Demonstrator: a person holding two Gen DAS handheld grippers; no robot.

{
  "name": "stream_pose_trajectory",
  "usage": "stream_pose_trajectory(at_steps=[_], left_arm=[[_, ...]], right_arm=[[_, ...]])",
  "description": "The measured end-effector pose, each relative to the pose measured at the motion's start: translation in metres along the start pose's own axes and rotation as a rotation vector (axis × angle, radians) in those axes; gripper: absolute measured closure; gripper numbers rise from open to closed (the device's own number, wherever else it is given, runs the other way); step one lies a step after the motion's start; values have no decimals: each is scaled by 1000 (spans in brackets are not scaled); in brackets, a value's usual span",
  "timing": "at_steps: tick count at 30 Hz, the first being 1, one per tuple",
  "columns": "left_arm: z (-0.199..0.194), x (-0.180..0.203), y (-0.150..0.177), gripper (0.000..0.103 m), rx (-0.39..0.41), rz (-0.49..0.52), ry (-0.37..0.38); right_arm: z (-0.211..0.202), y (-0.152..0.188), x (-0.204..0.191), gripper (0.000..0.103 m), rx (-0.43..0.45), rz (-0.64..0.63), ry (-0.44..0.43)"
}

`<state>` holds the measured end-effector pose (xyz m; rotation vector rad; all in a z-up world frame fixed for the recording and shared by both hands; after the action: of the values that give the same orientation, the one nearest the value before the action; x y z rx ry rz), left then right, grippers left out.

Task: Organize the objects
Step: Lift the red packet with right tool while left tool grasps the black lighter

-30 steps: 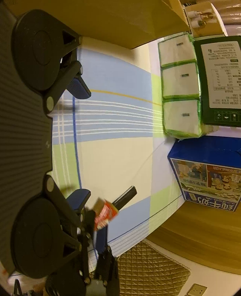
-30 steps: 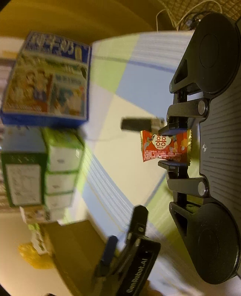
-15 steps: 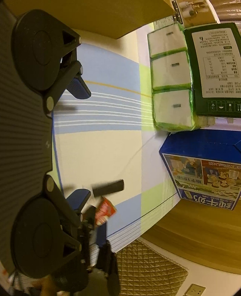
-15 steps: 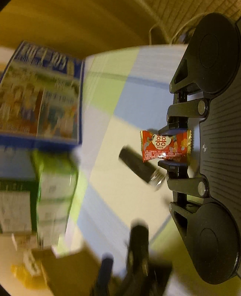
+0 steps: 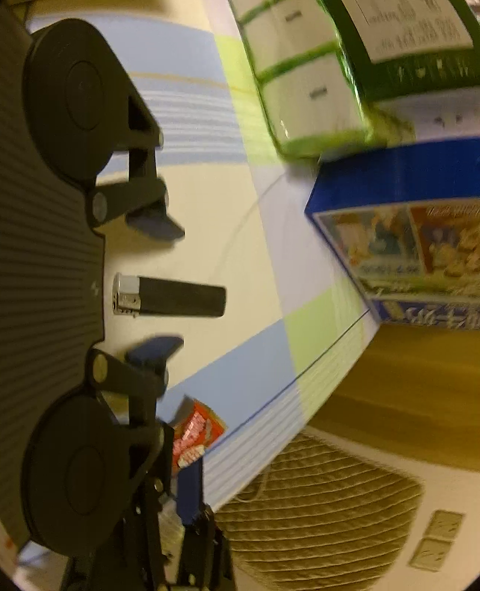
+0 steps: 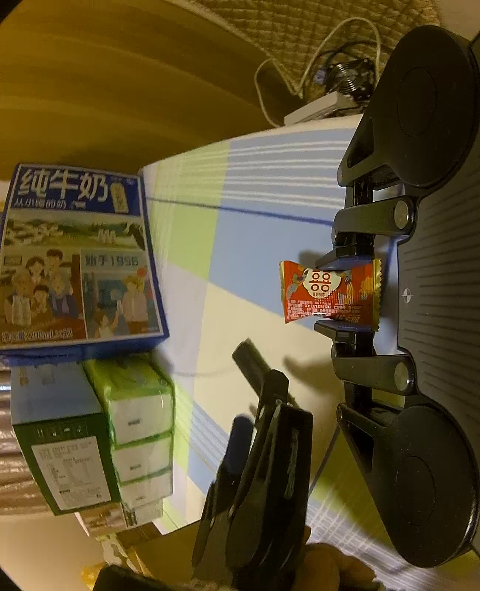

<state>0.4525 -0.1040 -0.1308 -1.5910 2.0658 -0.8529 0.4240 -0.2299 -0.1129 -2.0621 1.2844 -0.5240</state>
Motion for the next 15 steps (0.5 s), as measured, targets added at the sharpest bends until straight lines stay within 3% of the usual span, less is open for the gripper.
stream_pose_trajectory(at_steps=[2, 5, 10, 15], left_arm=[[3, 5, 1, 68, 9, 31, -20], [4, 7, -1, 85, 4, 29, -10], [-13, 2, 15, 85, -27, -37, -49], [-64, -3, 63, 85, -14, -112, -46]], right_arm=[[-4, 4, 1, 78, 1, 12, 1], [-9, 6, -1, 78, 1, 14, 1], [-19, 11, -6, 78, -16, 45, -7], [-37, 27, -26, 78, -34, 68, -41]])
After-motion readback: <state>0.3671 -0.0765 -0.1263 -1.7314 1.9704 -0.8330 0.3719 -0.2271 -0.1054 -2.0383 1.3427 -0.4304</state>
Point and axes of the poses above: each gripper's, at about its wrist camera, not at the fingertips, and z roughly the way its jaws point, x to its right, y to its underside, the point moved 2 cm from there along z, roughly the way its jaws point, and after that the axes turned 2 degrees about -z, right-handed, at the moved point
